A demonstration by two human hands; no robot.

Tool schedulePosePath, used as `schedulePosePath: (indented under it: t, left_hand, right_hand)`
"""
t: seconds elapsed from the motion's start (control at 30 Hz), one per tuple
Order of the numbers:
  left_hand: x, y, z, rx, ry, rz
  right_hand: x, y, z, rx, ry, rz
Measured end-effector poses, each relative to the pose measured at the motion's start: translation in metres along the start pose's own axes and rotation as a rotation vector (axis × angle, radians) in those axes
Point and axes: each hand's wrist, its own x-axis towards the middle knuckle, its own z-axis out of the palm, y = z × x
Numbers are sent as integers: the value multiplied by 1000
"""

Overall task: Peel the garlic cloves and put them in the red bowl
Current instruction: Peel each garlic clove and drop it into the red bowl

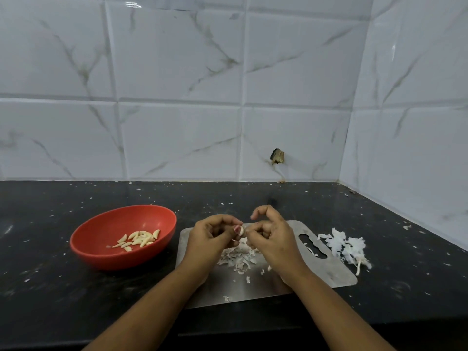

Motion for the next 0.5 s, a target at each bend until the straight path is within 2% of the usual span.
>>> schedulePosePath:
  t: [0.1,0.23,0.37,0.5]
  left_hand:
    - [0,1,-1,-8,21,15]
    - [-1,2,-1,50,12,37]
    - [-2,1,0,233,6,81]
    - [-3,2,2,275,31,96]
  right_hand:
    - [0,-1,0,78,-61,65]
    - [0,0,0,41,-68,55]
    - [-1,0,0,-88,-69,29]
    - [-2,1,0,-180,-58,-23]
